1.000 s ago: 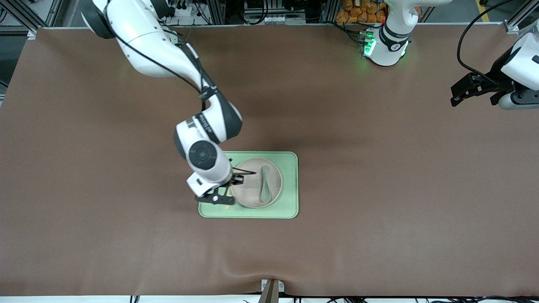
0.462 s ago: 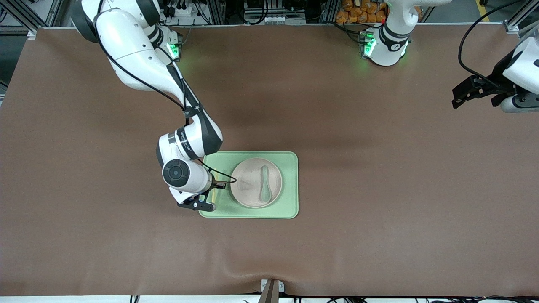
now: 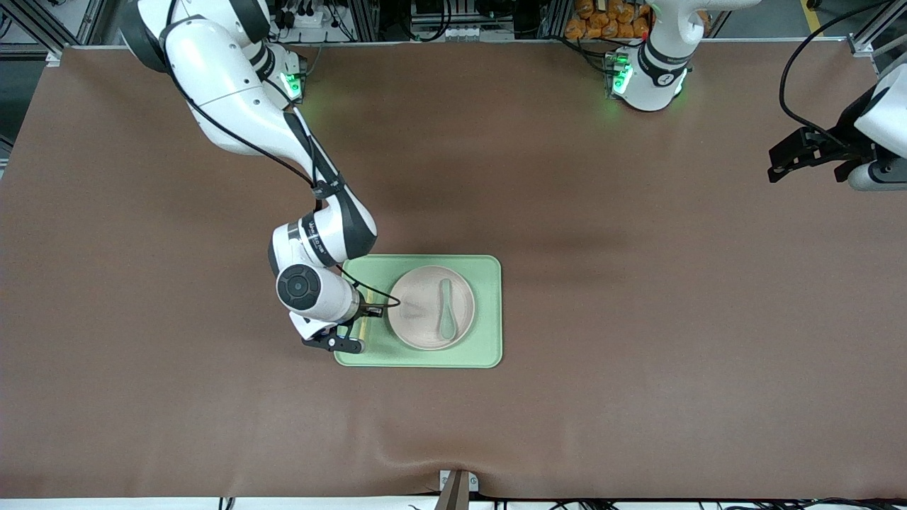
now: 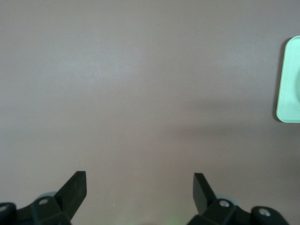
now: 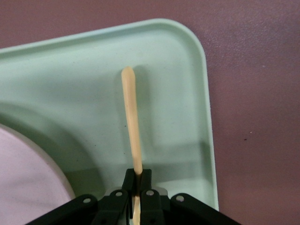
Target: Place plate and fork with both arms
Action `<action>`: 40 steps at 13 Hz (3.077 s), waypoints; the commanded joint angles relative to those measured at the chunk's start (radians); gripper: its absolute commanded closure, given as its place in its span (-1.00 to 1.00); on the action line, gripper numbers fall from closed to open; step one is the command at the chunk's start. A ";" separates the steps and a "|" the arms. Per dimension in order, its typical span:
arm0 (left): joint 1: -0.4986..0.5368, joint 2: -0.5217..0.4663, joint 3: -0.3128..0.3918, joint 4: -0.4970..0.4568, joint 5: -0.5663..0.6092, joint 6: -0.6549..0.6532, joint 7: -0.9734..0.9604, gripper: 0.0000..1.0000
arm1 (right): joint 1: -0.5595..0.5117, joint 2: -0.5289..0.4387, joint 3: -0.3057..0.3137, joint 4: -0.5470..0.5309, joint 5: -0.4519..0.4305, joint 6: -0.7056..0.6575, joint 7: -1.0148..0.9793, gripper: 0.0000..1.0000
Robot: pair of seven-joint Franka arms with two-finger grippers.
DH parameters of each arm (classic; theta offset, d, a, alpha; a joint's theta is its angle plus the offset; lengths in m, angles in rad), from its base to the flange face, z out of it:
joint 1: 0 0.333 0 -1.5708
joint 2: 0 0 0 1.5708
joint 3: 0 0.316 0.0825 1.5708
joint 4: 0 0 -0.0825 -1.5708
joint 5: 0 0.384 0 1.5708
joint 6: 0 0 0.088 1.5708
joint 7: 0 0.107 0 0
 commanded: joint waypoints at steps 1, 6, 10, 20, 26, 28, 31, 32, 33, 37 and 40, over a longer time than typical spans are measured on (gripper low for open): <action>0.004 0.008 -0.001 0.012 0.012 -0.007 0.004 -1.00 | 0.001 -0.003 0.010 -0.036 0.025 0.024 -0.019 -0.35; 0.003 0.017 -0.004 0.023 0.011 -0.010 0.000 -1.00 | -0.043 -0.145 -0.007 -0.028 0.014 -0.104 -0.025 -1.00; 0.001 0.018 -0.004 0.026 0.012 -0.010 0.001 -1.00 | -0.174 -0.286 -0.008 -0.030 0.005 -0.227 -0.178 -1.00; -0.005 0.038 -0.004 0.038 0.009 -0.008 0.003 -1.00 | -0.430 -0.693 -0.019 -0.030 -0.142 -0.612 -0.550 -1.00; -0.005 0.038 -0.007 0.040 0.006 -0.010 0.006 -1.00 | -0.420 -0.771 -0.071 -0.033 -0.144 -0.717 -0.550 -1.00; -0.010 0.040 -0.007 0.038 0.006 -0.010 0.004 -1.00 | -0.421 -0.791 -0.071 -0.035 -0.144 -0.753 -0.541 -1.00; -0.013 0.040 -0.009 0.040 0.006 -0.010 0.004 -1.00 | -0.420 -0.796 -0.069 -0.036 -0.142 -0.764 -0.536 -1.00; -0.013 0.040 -0.009 0.040 0.006 -0.010 0.004 -1.00 | -0.420 -0.796 -0.069 -0.036 -0.142 -0.764 -0.536 -1.00; -0.013 0.040 -0.009 0.040 0.006 -0.010 0.004 -1.00 | -0.423 -0.796 -0.071 -0.035 -0.144 -0.764 -0.536 -1.00; -0.013 0.040 -0.009 0.038 0.006 -0.011 0.012 -1.00 | -0.423 -0.797 -0.073 -0.036 -0.142 -0.768 -0.537 -1.00; -0.013 0.046 -0.009 0.040 0.008 -0.011 0.012 -1.00 | -0.426 -0.803 -0.073 -0.039 -0.142 -0.768 -0.537 -1.00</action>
